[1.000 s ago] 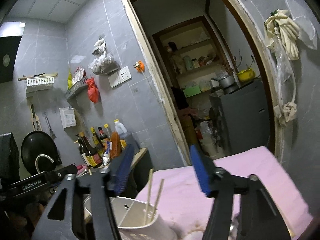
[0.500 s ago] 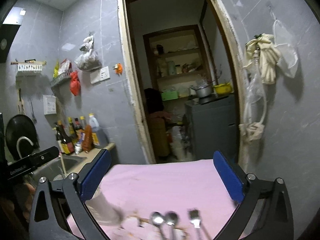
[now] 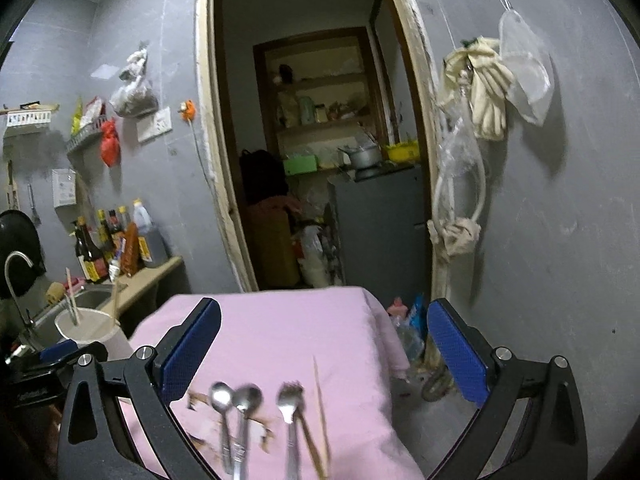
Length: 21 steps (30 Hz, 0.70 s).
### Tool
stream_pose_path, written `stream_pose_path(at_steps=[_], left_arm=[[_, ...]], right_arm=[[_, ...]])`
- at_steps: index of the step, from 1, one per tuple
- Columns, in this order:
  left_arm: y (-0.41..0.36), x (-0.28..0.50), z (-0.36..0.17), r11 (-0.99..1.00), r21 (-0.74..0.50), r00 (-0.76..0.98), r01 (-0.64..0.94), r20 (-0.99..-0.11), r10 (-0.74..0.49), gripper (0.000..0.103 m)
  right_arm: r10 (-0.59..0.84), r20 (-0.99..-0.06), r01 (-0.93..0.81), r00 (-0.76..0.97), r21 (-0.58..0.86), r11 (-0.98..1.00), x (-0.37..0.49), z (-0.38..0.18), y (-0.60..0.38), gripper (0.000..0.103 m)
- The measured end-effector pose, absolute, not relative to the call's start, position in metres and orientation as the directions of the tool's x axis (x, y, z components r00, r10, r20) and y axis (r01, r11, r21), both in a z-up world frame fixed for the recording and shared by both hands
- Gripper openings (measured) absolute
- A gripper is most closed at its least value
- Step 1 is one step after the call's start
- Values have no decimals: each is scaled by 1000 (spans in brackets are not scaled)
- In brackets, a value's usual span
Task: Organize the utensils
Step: 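Move both grippers back toward the spoons and fork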
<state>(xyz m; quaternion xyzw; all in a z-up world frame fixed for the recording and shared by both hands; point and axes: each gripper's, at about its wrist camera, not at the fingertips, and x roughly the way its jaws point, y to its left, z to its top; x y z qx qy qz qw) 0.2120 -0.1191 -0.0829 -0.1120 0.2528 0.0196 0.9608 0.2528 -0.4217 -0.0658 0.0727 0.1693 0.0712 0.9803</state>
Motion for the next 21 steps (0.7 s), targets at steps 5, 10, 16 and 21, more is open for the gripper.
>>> stream_pose_path(at_steps=[5,10,16,21], left_arm=[[-132,224,-107,974,-196,853,-110,-522,-9,102],[-142,240,-131,975,-186,830,-119,-558,-6,102],[-148,260,-154,980,-164,795,-114,-606,-9,102],[-151,273,-165,984,-140,777,-115,-629,1,102]], right_arm=[[156,-379,-95,912,176,980,269,-98,-433,101],[163,-438,-89,884,184,979,285,-130,-435,101],[180,-495,-101,850,183,978,303,-158,-430,101],[216,-549,-132,808,188,973,319,-174,-423,101]])
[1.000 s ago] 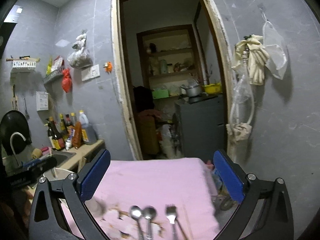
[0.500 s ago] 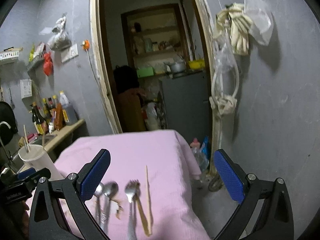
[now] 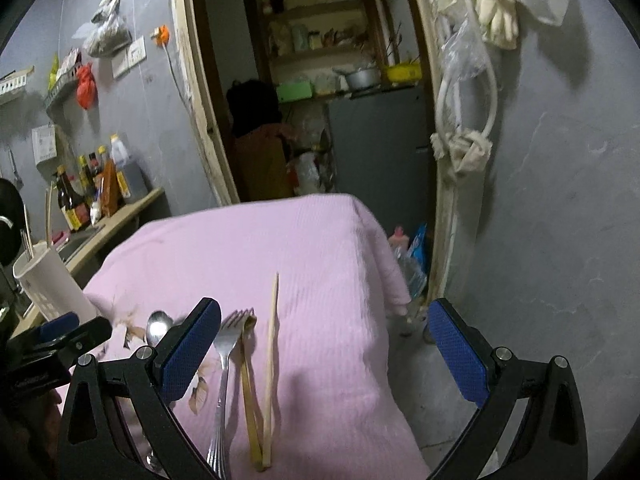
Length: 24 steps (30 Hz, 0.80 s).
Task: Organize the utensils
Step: 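Move both grippers back toward the spoons and fork, then grasp the remaining wooden chopstick with the right gripper and lift it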
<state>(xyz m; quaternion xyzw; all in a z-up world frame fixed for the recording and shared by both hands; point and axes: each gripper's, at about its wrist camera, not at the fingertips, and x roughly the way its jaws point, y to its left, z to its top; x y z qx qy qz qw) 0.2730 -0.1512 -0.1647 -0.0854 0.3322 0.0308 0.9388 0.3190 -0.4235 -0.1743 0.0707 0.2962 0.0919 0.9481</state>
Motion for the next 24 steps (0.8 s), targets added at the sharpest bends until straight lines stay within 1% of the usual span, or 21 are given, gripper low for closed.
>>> stream_pose_path(at_steps=[6,8,9,10,11,12,13,14,16,17,19,20,22,24], left_arm=[[-153,289,-175,985,-153,753,-82,-657,-39,102],[-154,294,-176,985,-157,752,-72,-658,-50,99],[-154,296,-177,985,-158,751,-66,-658,-55,98],[-155,300,-177,986,-156,748,-58,-661,-61,92],[-155,302,-179,987,-155,743,-54,-666,-64,87],[-155,304,-181,986,-157,736,-48,-673,-71,85],[-155,308,-183,986,-164,725,-41,-683,-83,80],[-154,311,-185,985,-170,718,-37,-690,-92,75],[-153,318,-189,982,-187,698,-27,-707,-116,69],[-151,321,-191,980,-197,689,-23,-713,-127,64],[-147,327,-196,975,-221,673,-23,-724,-149,58],[-145,328,-197,973,-230,673,-23,-723,-154,53],[-141,332,-199,968,-251,670,-27,-723,-168,47],[-137,335,-202,963,-269,664,-34,-726,-179,43]], right_arm=[[268,-602,-184,752,199,963,337,-189,-416,101],[278,-620,-192,733,203,960,344,-192,-413,100],[290,-632,-201,719,211,957,348,-196,-410,96],[296,-641,-204,708,214,955,351,-198,-409,89],[301,-652,-209,696,218,953,354,-201,-407,85],[306,-662,-212,684,221,952,357,-203,-405,78],[312,-672,-215,672,226,950,360,-207,-405,72],[321,-680,-221,659,234,947,362,-209,-403,69],[338,-696,-235,633,244,941,367,-214,-399,56],[347,-701,-243,623,248,938,368,-216,-397,53],[359,-709,-256,606,253,933,370,-219,-394,44],[366,-714,-264,597,255,930,371,-221,-392,41],[378,-721,-281,580,258,924,373,-223,-388,31],[384,-730,-296,565,254,921,374,-225,-382,30]])
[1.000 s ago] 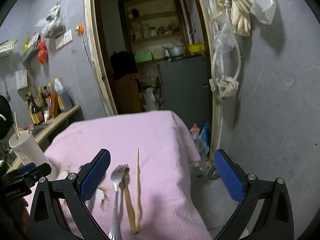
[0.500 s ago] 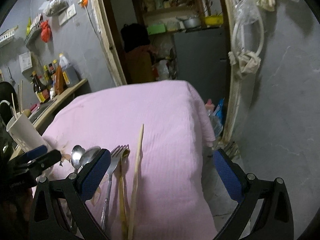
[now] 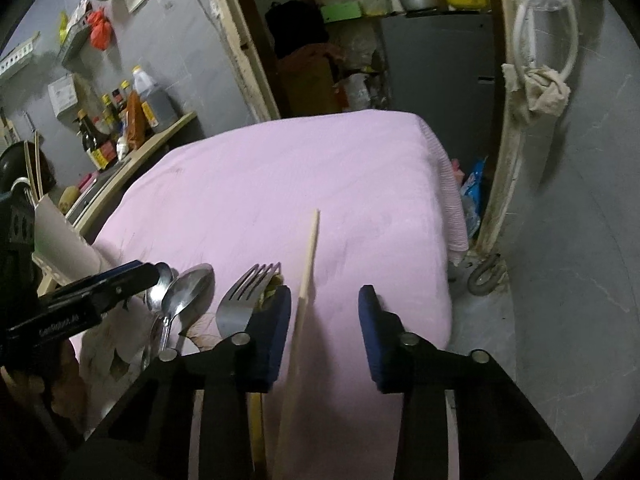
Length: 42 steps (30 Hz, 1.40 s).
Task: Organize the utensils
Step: 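Grasp the remaining wooden chopstick with the right gripper and lift it, then carry the chopstick in the right gripper over the white holder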
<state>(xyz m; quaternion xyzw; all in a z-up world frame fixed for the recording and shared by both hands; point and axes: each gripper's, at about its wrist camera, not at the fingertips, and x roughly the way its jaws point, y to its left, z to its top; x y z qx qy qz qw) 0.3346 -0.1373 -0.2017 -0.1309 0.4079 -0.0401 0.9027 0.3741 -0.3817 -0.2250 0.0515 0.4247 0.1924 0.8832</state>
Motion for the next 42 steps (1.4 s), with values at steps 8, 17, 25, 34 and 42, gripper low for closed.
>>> stream_pose_path(at_steps=[8,17,25,34,42], left_arm=[[-145,342,-207,969,-248,627,7,-754,-198,33],[-163,348,-205,989,-124,601,84,-785,-150,30],[-162,346,-199,989,-135,590,62,-794,-146,9],[-160,317,-162,995,-89,697,34,-712,-88,3],[-128,285,-114,987,-156,803,-41,-593,-61,3]], right_arm=[[379,-769,-349,514,216,912,382,-223,-362,22],[356,-829,-331,431,222,917,400,-222,-358,21],[293,-870,-294,397,182,938,400,-220,-352,5],[391,-777,-216,494,326,920,376,-199,-375,4],[498,-439,-259,748,498,828,315,-144,-377,4]])
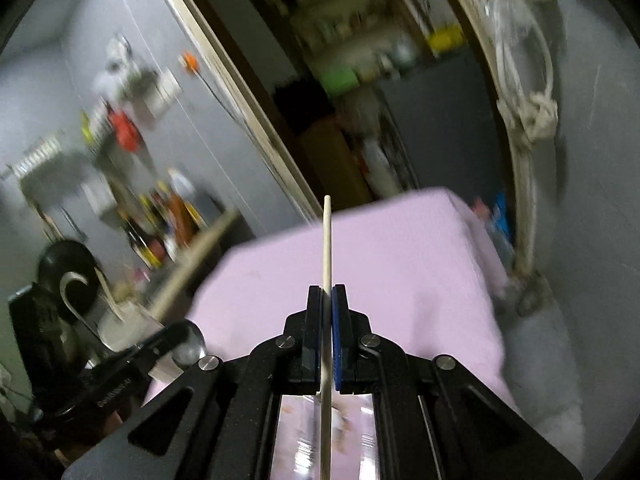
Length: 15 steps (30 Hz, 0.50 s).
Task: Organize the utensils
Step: 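Carry the chopstick in the right gripper over the white holder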
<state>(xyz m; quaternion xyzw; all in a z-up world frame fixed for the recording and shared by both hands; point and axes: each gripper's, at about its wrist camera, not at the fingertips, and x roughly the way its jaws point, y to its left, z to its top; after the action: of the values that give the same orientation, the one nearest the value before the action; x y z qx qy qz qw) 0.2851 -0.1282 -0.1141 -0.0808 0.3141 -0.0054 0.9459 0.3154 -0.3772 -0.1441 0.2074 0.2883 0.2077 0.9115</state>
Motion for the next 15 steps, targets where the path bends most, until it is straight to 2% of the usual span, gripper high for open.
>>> stream_pose_path(at_steps=[5,15], left_arm=[[-106,262,-75,987,-154,860,-47,-509,-38,3],[-41,230,-7,987,-125,917,-98,-397,41,3]], right_arm=[[513,-303,-328,803,492,806,296,-107,-344,4],[536,-143,-440,832,418,795,267,-40,-267,4]])
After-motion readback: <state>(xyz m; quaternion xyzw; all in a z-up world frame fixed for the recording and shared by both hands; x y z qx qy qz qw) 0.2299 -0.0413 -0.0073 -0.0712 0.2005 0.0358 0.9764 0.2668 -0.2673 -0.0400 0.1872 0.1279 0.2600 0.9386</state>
